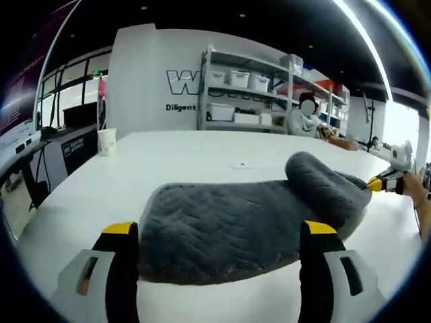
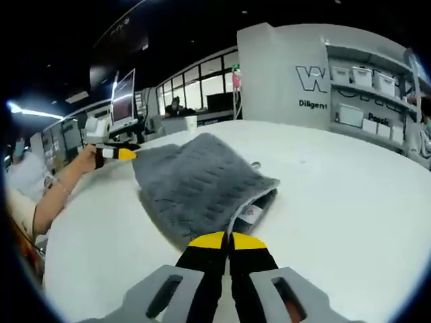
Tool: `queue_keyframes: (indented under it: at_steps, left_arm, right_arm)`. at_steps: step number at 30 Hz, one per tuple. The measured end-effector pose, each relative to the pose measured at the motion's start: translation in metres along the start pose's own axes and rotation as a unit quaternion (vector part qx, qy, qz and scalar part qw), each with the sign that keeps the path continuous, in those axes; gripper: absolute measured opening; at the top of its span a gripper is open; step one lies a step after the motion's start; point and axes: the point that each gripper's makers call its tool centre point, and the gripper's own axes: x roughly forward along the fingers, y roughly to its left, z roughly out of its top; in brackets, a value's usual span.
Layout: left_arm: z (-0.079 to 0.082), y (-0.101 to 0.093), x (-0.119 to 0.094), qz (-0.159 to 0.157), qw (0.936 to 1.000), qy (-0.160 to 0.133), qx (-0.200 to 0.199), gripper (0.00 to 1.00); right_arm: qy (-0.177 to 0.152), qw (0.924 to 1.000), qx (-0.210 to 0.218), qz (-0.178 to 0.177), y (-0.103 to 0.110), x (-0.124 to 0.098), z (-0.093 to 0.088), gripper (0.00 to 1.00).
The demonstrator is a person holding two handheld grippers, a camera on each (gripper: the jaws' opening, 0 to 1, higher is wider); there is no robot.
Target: Open the folded towel by lifting each exposed corner and separating the folded layers until the towel lies flat within the target outline without major curled edges
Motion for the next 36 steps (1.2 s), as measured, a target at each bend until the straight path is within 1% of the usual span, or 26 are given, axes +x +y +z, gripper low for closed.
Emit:
queue_keyframes:
  at_steps: [2,7,10,12,15,16,21,24,25,26,27,28,36]
  left_arm:
    - [-0.001,-0.001,-0.001,0.0,1.0,0.0,0.0,0.97]
    - [-0.001,-0.002,-0.002,0.0,1.0,0.001,0.0,0.97]
    - [-0.002,-0.003,-0.002,0.001,1.0,0.001,0.0,0.97]
    - [-0.002,-0.003,-0.002,0.0,1.0,0.001,0.0,0.97]
    - [-0.002,-0.002,-0.001,-0.001,1.0,0.003,0.0,0.97]
    - [-0.002,-0.001,0.0,-0.001,1.0,0.004,0.0,0.97]
    - [-0.002,0.0,0.001,0.001,1.0,0.006,0.003,0.97]
    - [-0.003,0.0,0.001,0.001,1.0,0.007,0.002,0.97]
    - [-0.003,0.0,0.001,0.001,1.0,0.007,0.002,0.97]
    - [-0.004,-0.001,0.0,0.001,1.0,0.007,0.003,0.97]
    - [-0.004,-0.002,0.0,0.001,1.0,0.007,0.002,0.97]
    - [-0.005,-0.002,-0.001,0.001,1.0,0.008,0.002,0.97]
    - [-0.006,-0.001,0.001,0.0,0.9999,0.013,0.005,0.97]
  right_arm:
    - [0.0,1.0,-0.003,0.001,0.003,0.001,0.0,0.0]
    - [0.0,0.9999,-0.009,-0.005,0.003,0.003,0.001,0.0]
    - [-0.016,0.9998,-0.008,-0.011,0.004,-0.002,0.007,0.0]
    - [-0.028,0.9994,-0.01,-0.017,-0.001,-0.006,0.013,0.0]
    - [-0.044,0.9985,-0.016,-0.027,-0.001,-0.008,0.02,0.0]
    - [-0.05,0.9981,-0.019,-0.031,-0.005,-0.01,0.024,0.0]
    - [-0.09,0.9943,-0.029,-0.05,-0.011,-0.018,0.04,0.0]
    - [-0.103,0.9922,-0.029,-0.063,-0.018,-0.023,0.045,0.0]
    - [-0.105,0.992,-0.03,-0.064,-0.019,-0.024,0.045,0.0]
    - [-0.107,0.9908,-0.031,-0.077,-0.024,-0.027,0.045,0.0]
    - [-0.105,0.9905,-0.031,-0.082,-0.026,-0.028,0.045,0.0]
    - [-0.103,0.9899,-0.031,-0.093,-0.033,-0.03,0.044,0.0]
    - [-0.084,0.9855,-0.027,-0.145,-0.064,-0.039,0.034,0.0]
